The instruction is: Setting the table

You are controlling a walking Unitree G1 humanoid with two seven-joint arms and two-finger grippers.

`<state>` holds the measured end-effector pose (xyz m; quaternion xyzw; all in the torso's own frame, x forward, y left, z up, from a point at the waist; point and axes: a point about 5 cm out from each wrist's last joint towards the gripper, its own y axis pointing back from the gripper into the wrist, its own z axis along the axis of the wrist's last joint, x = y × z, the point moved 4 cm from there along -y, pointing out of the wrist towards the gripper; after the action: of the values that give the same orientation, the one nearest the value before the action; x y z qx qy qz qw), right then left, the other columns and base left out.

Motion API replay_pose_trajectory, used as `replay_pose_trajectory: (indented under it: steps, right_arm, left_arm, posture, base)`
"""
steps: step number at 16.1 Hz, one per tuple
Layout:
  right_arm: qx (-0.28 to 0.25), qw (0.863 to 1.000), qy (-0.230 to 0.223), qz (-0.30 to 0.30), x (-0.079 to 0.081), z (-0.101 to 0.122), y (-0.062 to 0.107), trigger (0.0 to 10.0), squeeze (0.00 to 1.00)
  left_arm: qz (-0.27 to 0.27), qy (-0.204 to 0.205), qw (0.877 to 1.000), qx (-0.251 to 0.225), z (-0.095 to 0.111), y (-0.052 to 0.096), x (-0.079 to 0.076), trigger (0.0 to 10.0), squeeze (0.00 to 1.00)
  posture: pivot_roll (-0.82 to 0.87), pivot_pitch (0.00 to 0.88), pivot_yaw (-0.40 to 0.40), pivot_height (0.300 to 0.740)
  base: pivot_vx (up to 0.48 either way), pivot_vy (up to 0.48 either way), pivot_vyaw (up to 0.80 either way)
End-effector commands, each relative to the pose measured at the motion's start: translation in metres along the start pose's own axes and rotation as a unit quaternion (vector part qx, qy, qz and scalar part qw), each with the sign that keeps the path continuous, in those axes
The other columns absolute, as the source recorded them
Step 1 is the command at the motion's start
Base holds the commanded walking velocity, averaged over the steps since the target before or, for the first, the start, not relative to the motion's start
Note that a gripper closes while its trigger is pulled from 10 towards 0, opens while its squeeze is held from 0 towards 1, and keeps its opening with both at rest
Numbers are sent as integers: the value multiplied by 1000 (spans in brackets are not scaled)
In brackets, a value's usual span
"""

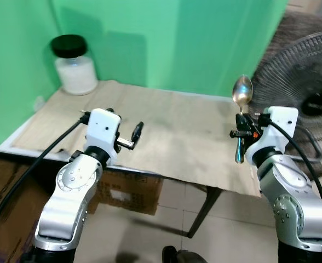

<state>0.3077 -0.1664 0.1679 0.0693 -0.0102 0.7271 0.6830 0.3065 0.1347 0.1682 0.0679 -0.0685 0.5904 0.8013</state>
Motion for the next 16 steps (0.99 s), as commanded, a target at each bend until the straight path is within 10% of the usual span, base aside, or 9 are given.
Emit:
replay_pose_trajectory:
  steps: [1, 10, 16]
  right_arm:
    - [-10, 1000, 12, -8, -3, 2, 1, 10000, 0]
    - [0, 1000, 24, 11, -2, -9, 10, 10000, 0]
    - [44, 999, 17, -17, -21, -32, 48, 10000, 0]
  left_arm:
    - [11, 13, 1000, 4, -2, 1, 5, 10000, 0]
    - [32, 13, 999, 11, -8, 4, 17, 10000, 0]
    - [15, 12, 1000, 22, -17, 7, 11, 10000, 0]
  posture:
    - [107, 0, -32, 740]
    - [111, 0, -16, 740]
    - [97, 0, -7, 740]
  base:
    - [0, 0, -800]
    - [0, 0, -800]
    - [0, 0, -267]
